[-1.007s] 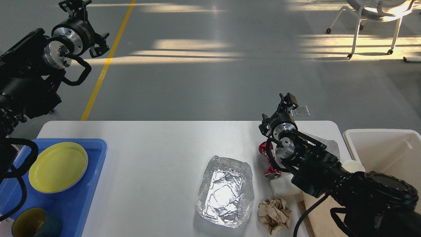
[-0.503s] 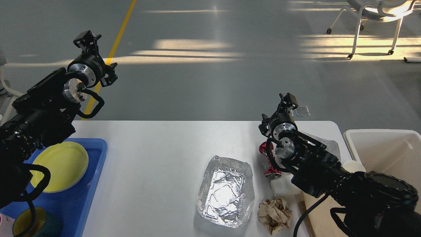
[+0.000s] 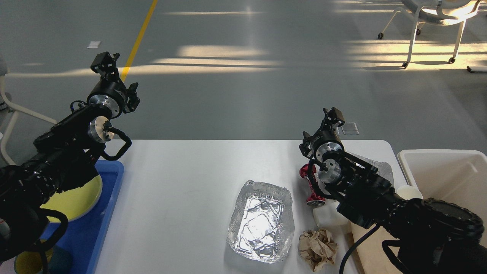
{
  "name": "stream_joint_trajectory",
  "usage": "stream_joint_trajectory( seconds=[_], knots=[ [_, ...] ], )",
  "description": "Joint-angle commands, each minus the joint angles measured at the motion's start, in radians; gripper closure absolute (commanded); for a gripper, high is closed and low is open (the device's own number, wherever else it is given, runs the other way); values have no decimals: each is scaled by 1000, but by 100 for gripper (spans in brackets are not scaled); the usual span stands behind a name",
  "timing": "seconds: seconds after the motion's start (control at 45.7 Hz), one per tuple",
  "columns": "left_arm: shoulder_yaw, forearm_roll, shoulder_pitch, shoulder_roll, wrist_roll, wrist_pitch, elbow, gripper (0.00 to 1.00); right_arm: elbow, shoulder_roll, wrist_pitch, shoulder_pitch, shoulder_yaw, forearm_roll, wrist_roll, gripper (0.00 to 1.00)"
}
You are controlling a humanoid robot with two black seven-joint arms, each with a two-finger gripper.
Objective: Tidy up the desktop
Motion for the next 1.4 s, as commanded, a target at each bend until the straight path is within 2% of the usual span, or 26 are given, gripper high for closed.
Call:
stream_joint_trajectory(
  seconds=[0.0,0.591,0.635,0.832,0.897,1.379],
  knots=[
    [-6,-1,12,-3,-38,-2,-1,3,-1,0,0,0,0,1,0,0],
    [-4,-1,30,-22,-46,0,1,3,0,0,0,0,0,1,0,0],
    [-4,-1,42,-22,-60,0,1,3,0,0,0,0,0,-1,0,0],
    [-7,-3,107,-60,-212,0,1,3,0,0,0,0,0,-1,0,0],
    [-6,-3,119,-66,-239,0,1,3,0,0,0,0,0,1,0,0],
    [11,-1,136,-85,-244,30,1,3,0,0,0,0,0,-1,0,0]
  ],
)
